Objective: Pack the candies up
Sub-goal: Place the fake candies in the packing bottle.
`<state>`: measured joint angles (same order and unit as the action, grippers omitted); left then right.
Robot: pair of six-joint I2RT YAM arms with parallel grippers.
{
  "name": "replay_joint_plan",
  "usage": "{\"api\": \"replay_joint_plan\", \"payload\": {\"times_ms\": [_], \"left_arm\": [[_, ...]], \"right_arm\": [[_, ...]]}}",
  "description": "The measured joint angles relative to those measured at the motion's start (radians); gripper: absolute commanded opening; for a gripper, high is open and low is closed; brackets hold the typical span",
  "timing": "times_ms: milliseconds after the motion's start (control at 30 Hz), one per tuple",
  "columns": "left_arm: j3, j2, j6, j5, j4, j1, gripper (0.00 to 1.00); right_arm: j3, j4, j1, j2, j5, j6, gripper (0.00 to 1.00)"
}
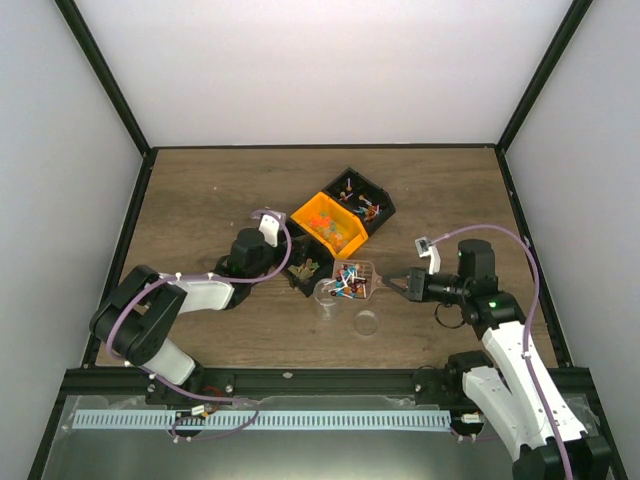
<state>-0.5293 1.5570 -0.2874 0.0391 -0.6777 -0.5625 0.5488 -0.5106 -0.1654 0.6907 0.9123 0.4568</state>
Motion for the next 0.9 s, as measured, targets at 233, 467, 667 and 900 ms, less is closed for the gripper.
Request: {"api": "replay_joint_plan", "payload": {"times_ms": [233, 467, 667, 900], "left_arm": [[0.000, 0.003, 0.000, 0.004, -0.006, 0.002, 1.00], [0.000, 0.013, 0.001, 0.007, -0.026, 0.002, 1.00], [0.000, 0.014, 0.002, 0.007, -0.029, 0.002, 1.00], [-0.002, 0.024, 0.004, 0.008, -0.047, 0.002, 1.00]], "right_arm": [[0.010, -0.024, 0.000, 0.014, -0.014, -0.021, 0.01], [0.066, -0.065, -0.001, 0.024, -0.059, -0.068, 0.01], [0.066, -0.074, -0.001, 0.026, -0.069, -0.084, 0.01], [0.066, -0.077, -0.001, 0.009, -0.069, -0.098, 0.01]]}}
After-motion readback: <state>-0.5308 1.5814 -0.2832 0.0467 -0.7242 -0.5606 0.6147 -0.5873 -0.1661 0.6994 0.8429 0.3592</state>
